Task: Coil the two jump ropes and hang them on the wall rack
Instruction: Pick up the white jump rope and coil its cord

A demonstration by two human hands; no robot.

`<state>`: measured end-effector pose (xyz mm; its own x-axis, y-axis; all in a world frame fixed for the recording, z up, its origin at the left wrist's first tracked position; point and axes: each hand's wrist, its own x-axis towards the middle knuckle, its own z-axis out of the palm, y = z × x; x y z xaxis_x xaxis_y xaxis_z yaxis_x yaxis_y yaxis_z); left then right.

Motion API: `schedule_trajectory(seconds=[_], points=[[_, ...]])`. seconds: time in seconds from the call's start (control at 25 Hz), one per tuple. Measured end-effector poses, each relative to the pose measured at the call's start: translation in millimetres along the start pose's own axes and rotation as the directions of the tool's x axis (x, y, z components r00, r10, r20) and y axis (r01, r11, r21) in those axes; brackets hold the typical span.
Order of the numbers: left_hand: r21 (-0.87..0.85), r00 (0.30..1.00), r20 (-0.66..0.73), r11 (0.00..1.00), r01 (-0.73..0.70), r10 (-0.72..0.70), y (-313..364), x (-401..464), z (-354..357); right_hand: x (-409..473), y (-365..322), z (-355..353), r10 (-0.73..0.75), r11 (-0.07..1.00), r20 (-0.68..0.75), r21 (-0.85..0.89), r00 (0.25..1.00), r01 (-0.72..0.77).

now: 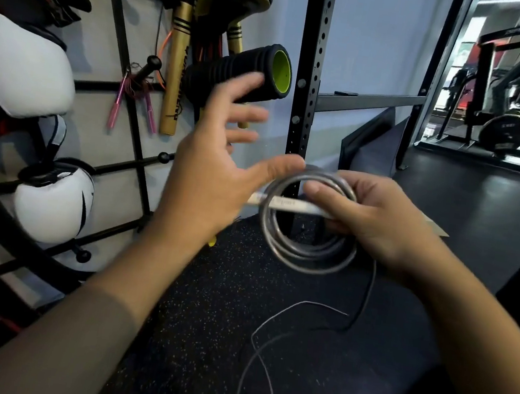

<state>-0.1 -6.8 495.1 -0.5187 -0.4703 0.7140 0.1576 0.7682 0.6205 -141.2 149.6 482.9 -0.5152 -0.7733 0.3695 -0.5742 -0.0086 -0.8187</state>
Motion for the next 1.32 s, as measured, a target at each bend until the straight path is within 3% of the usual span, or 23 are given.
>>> schedule_trajectory(seconds=[0.08, 0.16, 0.2, 0.36, 0.48, 0.64, 0.72, 0.84, 0.96, 1.04, 1.2, 1.32], points=[[0.126, 0.951, 0.31, 0.991, -0.031, -0.01, 6.6, 5.9, -10.4, -2.9, -3.8, 4.5, -0.033, 0.994, 0.14, -0.097, 0.99, 0.047], [0.199, 0.802, 0.574, 0.978, 0.059, -0.165, 8.0, 3.8, -6.9, -2.5, -5.0, 13.2, -0.078, 0.993, 0.178, -0.078, 0.981, 0.093], [0.223, 0.741, 0.636, 0.971, 0.087, -0.213, 5.6, 0.8, -2.9, -1.4, -4.7, 15.7, -0.084, 0.995, 0.167, -0.047, 0.982, 0.093], [0.188, 0.662, 0.695, 0.96, 0.21, -0.281, -7.2, -2.7, 2.9, -0.7, -3.0, 17.1, -0.095, 0.995, 0.113, -0.001, 0.989, 0.096], [0.081, 0.673, 0.706, 0.969, 0.232, -0.22, -10.9, -2.6, 2.2, -1.3, -2.1, 22.6, -0.12, 0.992, 0.059, -0.024, 0.991, 0.121], [-0.041, 0.717, 0.671, 0.956, 0.29, -0.189, -16.9, -4.4, -2.7, -0.4, 2.4, 12.8, -0.108, 0.992, -0.013, -0.06, 0.994, 0.107], [-0.169, 0.762, 0.625, 0.924, 0.343, -0.168, -17.2, -0.9, -9.4, 1.6, 10.9, -0.1, -0.059, 0.998, -0.122, 0.013, 0.991, 0.061], [-0.532, 0.862, 0.464, 0.714, 0.456, -0.205, -12.6, 2.1, -8.6, 2.8, 30.3, -10.7, 0.024, 0.995, -0.258, 0.095, 0.966, 0.001], [-0.762, 0.894, 0.316, 0.477, 0.438, -0.318, -7.3, -1.6, 11.5, 0.4, 43.3, 9.4, 0.079, 0.987, -0.154, 0.149, 0.985, -0.056], [-0.826, 0.873, 0.216, 0.395, 0.403, -0.438, -3.0, -7.6, 28.7, -2.0, 42.3, 36.5, 0.086, 0.963, -0.084, 0.263, 0.993, -0.061], [-0.784, 0.823, 0.011, 0.506, 0.36, -0.568, 3.4, -25.3, 50.1, -13.1, 25.9, 82.5, 0.049, 0.802, 0.041, 0.594, 0.998, -0.064], [-0.768, 0.814, -0.009, 0.526, 0.366, -0.581, 1.7, -31.2, 58.5, -18.4, 14.8, 89.2, 0.059, 0.788, -0.113, 0.615, 0.992, 0.024]])
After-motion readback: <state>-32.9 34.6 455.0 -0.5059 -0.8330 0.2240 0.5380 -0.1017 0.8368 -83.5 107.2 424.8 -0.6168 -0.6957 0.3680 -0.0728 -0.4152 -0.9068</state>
